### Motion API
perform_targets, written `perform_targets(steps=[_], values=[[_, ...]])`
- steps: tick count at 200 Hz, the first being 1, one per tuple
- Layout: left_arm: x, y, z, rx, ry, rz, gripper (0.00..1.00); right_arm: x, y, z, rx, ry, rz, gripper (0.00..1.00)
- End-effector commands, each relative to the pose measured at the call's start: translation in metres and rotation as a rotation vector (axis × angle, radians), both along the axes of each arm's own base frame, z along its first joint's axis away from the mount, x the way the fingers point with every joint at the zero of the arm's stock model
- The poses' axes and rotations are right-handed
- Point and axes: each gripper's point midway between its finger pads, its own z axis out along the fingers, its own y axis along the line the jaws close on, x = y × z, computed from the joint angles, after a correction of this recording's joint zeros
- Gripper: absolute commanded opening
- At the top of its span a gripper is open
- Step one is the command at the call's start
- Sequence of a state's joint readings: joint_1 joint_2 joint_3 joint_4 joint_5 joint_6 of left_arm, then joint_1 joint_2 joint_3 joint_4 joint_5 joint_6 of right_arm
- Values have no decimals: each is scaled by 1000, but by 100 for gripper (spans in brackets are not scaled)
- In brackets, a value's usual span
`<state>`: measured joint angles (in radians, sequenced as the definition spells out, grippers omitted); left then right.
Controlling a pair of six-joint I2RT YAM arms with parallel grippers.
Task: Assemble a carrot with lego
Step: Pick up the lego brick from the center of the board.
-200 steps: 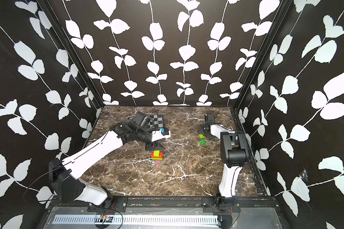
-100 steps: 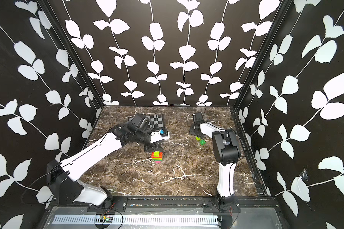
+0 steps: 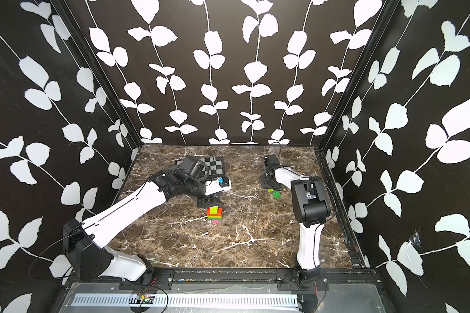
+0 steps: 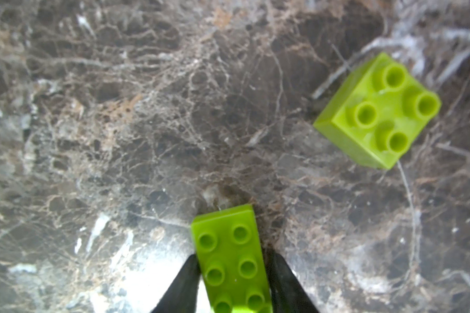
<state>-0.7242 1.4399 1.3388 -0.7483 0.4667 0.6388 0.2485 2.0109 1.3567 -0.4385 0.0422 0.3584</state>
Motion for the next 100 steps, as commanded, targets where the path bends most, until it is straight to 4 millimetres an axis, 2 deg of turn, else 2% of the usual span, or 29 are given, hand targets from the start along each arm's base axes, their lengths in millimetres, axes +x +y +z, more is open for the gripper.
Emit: perform_targets(steps=[1, 68, 87, 90, 100], values=[[-4, 3, 6, -17, -7, 13, 51, -14, 0, -13, -11, 80, 30, 38], [-1, 9, 7, -33, 29, 70, 51, -13, -3, -15, -50, 102, 59, 40], [-2, 9, 8, -46, 34, 82, 51, -11, -1, -14, -44, 103, 76, 36], [5, 15, 8, -50, 37, 109, 51, -11, 0, -14, -40, 102, 81, 35], [8, 19, 9, -66, 54, 137, 51, -8, 5, -8, -21, 82, 111, 31]])
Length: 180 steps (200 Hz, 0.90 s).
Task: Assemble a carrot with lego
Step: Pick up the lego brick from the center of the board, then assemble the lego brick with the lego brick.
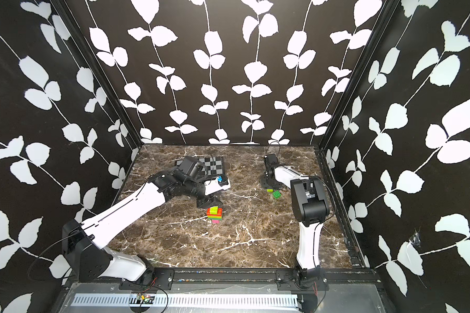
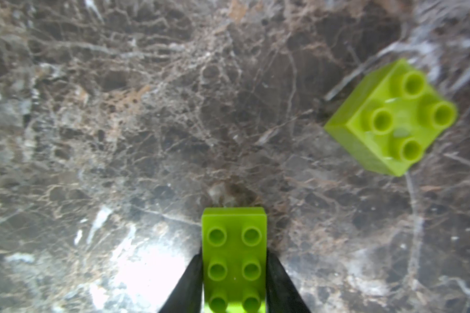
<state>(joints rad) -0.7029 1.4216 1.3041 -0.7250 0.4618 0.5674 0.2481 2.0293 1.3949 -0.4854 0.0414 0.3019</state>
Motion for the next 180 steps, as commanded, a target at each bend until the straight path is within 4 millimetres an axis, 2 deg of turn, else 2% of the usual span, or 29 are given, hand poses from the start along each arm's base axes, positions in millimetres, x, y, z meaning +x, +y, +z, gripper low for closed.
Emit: perform_targets(steps=[1, 17, 36, 41, 69, 73, 80, 102, 121, 135, 139, 142, 180], values=[[3, 12, 13, -57, 13, 65, 51, -7, 6, -7, 8, 55, 61, 31], [14, 21, 15, -96, 59, 164, 50, -1, 18, 15, 61, -31, 119, 27], [33, 43, 16, -144, 139, 346, 49, 3, 34, 57, 114, -171, 205, 23], [40, 51, 16, -155, 162, 406, 49, -7, 38, 59, 122, -176, 235, 23], [61, 96, 5, -210, 342, 680, 48, -42, 82, 119, 139, -323, 479, 20], [63, 102, 2, -218, 367, 711, 49, -50, 91, 123, 141, -330, 525, 20], [66, 113, -3, -226, 402, 770, 49, -65, 106, 143, 154, -371, 608, 20], [71, 142, -15, -268, 433, 905, 49, -115, 150, 175, 236, -413, 853, 21], [74, 165, -21, -295, 430, 993, 49, -150, 179, 189, 249, -402, 1035, 21], [75, 177, -26, -302, 431, 1034, 50, -169, 195, 191, 233, -364, 1144, 21], [76, 180, -27, -301, 430, 1045, 50, -175, 197, 187, 224, -339, 1171, 21], [76, 182, -28, -303, 428, 1051, 50, -175, 202, 195, 222, -354, 1190, 21], [79, 191, -38, -283, 402, 1080, 51, -197, 232, 187, 161, -281, 1372, 21]])
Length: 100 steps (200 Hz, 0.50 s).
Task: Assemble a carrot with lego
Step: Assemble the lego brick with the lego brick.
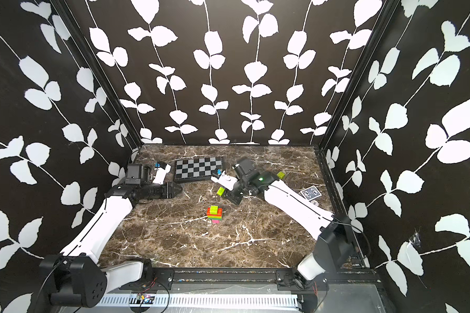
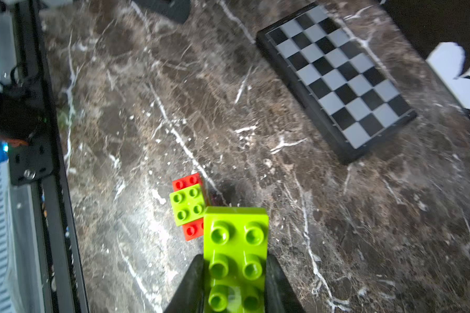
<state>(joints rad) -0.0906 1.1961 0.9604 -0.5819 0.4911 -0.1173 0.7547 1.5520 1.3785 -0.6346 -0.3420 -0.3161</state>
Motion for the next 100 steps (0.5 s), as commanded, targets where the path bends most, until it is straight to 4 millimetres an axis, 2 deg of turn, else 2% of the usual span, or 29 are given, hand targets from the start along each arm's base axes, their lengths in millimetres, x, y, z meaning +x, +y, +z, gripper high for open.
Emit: perform_targets(steps=[1, 10, 34, 58, 100], values=[[3, 4, 1, 4, -35, 24, 51, -19, 10, 0, -78, -5, 141, 21], [3, 6, -1, 14, -35, 27, 51, -20, 17, -10, -108, 15, 167, 20], [4, 7, -3, 26, -36, 26, 51, -25, 29, -21, -173, 26, 229, 20], [4, 7, -3, 27, -38, 23, 51, -30, 40, -27, -201, 37, 272, 19], [4, 6, -2, 27, -44, 16, 51, -31, 46, -35, -244, 59, 305, 19]])
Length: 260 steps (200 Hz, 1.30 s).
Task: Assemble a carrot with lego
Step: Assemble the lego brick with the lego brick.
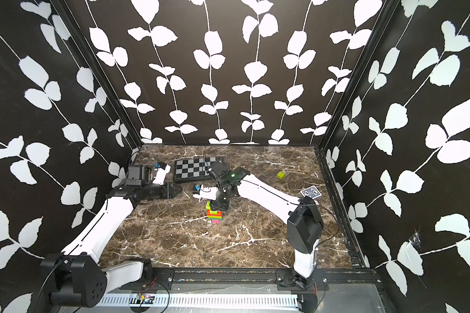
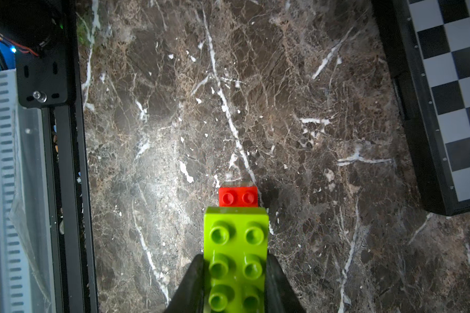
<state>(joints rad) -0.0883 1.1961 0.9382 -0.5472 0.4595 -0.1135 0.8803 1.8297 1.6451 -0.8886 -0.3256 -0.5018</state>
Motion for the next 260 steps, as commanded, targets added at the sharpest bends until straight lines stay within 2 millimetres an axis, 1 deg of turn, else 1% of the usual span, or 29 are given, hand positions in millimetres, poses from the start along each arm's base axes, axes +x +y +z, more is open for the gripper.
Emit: perform_targets(steps=[1, 51, 138, 260], values=[[-1, 1, 4, 2, -26, -4, 51, -3, 3, 9, -17, -6, 37, 19], [-1, -1, 5, -6, -28, -15, 51, -1, 5, 0, -63, 2, 40, 19], [-1, -4, 3, -17, -15, -36, 51, 0, 8, -9, -97, 15, 37, 18], [-3, -7, 3, -28, -10, -55, 51, 5, 10, -15, -117, 17, 16, 17]])
